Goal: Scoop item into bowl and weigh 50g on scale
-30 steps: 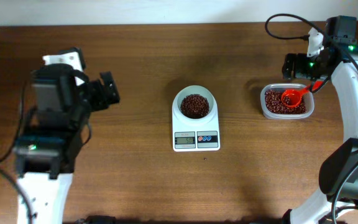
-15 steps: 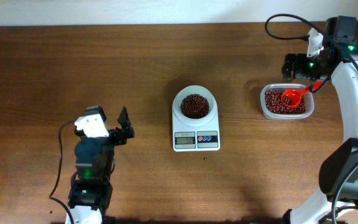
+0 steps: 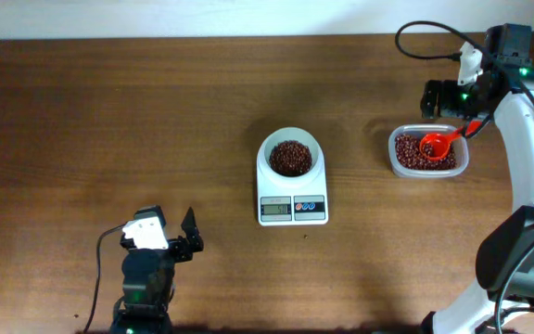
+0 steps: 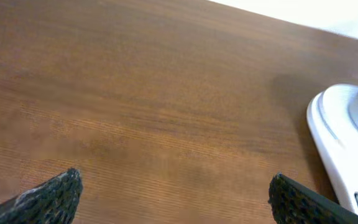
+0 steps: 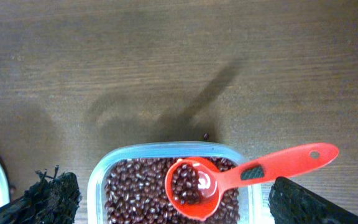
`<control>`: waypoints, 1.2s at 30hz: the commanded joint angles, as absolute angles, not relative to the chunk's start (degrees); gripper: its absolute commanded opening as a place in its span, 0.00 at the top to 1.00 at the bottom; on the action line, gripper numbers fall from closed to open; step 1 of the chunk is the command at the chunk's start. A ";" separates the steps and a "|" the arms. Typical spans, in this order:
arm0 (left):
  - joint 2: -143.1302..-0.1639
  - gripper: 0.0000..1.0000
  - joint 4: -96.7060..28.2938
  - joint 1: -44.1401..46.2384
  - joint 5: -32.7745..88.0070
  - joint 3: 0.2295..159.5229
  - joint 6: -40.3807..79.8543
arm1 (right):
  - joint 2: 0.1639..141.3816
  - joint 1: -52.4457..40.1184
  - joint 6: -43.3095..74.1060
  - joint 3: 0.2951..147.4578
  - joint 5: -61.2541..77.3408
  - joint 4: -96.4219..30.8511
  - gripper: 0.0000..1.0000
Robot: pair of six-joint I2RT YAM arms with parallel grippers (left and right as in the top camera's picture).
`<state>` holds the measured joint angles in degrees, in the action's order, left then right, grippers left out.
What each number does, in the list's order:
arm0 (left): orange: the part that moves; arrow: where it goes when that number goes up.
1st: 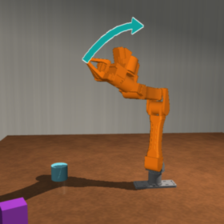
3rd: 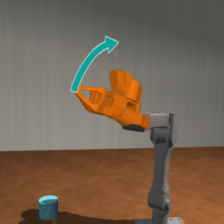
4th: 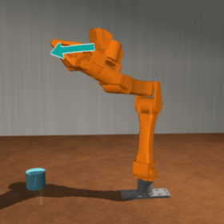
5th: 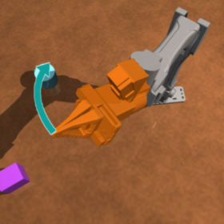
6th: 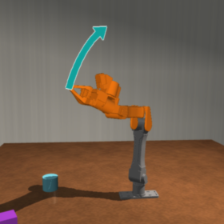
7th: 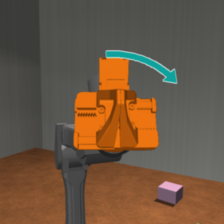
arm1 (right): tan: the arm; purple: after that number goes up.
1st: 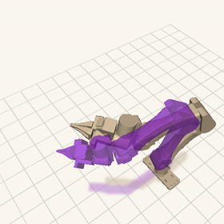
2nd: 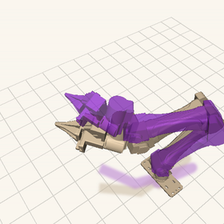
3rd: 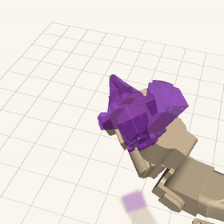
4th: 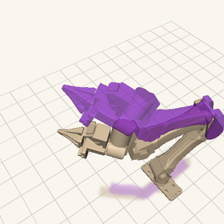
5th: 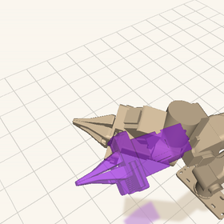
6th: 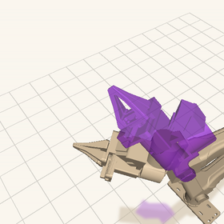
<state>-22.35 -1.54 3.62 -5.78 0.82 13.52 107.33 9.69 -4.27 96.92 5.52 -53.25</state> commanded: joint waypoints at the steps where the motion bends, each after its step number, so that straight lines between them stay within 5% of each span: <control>1: -13.80 0.01 -4.40 3.60 -5.02 0.51 13.15 | 107.20 9.39 -3.84 97.67 6.00 -53.28 0.01; 8: -0.40 0.01 -4.10 3.57 -4.97 0.51 13.21 | 107.20 9.39 -3.84 97.67 6.00 -53.28 0.01; 31: -0.30 0.01 -4.40 3.60 -4.75 0.51 13.19 | 107.59 9.39 -3.86 97.67 5.78 -53.28 0.01; 36: -0.30 0.01 -4.40 3.60 -4.75 0.51 13.19 | 91.59 8.99 -3.86 97.67 5.80 -53.28 0.01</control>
<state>-0.84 -4.12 3.62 -5.15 0.64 13.47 103.88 9.67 -4.25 96.88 5.50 -53.36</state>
